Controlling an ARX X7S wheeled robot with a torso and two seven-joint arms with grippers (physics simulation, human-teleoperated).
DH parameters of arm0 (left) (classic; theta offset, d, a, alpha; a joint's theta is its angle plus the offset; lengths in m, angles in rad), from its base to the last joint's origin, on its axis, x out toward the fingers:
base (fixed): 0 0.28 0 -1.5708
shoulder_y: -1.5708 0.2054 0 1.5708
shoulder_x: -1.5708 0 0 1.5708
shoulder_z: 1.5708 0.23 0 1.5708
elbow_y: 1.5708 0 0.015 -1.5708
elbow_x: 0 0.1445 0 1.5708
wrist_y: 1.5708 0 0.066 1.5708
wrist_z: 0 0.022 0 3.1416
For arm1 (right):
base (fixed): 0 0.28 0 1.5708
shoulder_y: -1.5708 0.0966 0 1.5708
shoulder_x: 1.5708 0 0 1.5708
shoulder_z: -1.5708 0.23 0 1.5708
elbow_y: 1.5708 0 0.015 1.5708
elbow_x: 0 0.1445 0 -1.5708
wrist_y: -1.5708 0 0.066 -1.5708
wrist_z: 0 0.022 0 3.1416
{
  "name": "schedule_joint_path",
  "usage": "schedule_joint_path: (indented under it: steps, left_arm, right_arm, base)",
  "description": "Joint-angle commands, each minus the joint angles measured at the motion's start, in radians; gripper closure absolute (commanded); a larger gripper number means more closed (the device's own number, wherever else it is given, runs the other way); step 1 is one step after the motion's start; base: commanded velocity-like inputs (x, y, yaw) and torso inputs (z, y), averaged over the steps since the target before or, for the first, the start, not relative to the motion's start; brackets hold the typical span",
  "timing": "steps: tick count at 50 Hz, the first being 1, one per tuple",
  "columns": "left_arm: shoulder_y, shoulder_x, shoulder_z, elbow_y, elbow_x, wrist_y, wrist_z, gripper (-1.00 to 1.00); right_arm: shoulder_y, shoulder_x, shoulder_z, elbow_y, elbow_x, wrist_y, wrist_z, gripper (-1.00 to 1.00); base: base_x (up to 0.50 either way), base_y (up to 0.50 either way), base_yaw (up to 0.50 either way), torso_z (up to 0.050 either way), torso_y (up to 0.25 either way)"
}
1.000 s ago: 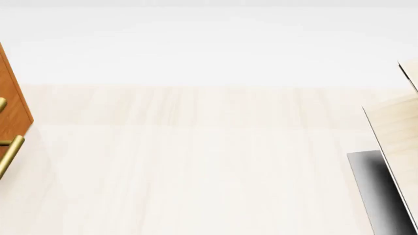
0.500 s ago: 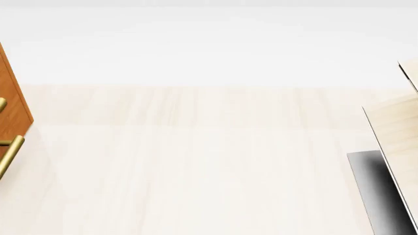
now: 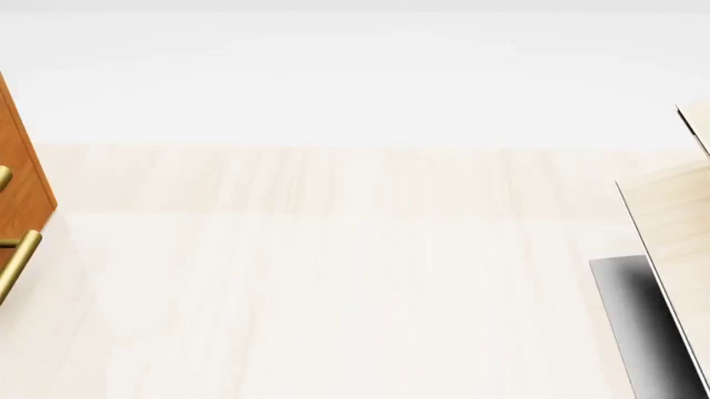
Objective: Close the top drawer of the cabinet and put the bowl on top of it.
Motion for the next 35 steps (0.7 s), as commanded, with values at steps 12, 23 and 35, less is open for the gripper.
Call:
schedule_joint_path:
  steps: [12,23,35]
  left_arm:
    - [0.024,0.011,-0.044,0.062,-0.087,-0.055,-0.021,-1.00]
    - [0.076,0.005,-0.109,0.228,-0.164,-0.093,-0.104,-1.00]
    - [0.117,0.004,-0.170,0.380,-0.262,-0.139,-0.180,-1.00]
  right_arm:
    - [0.001,-0.012,-0.015,0.012,-0.016,-0.005,-0.012,-1.00]
    - [0.011,-0.006,-0.029,0.011,-0.018,0.003,-0.007,-1.00]
    - [0.018,-0.003,-0.031,0.010,-0.012,0.007,-0.006,-1.00]
  base:
    - [0.00,0.00,0.00,0.000,0.000]
    - [0.00,0.00,0.00,0.000,0.000]
    - [0.00,0.00,0.00,0.000,0.000]
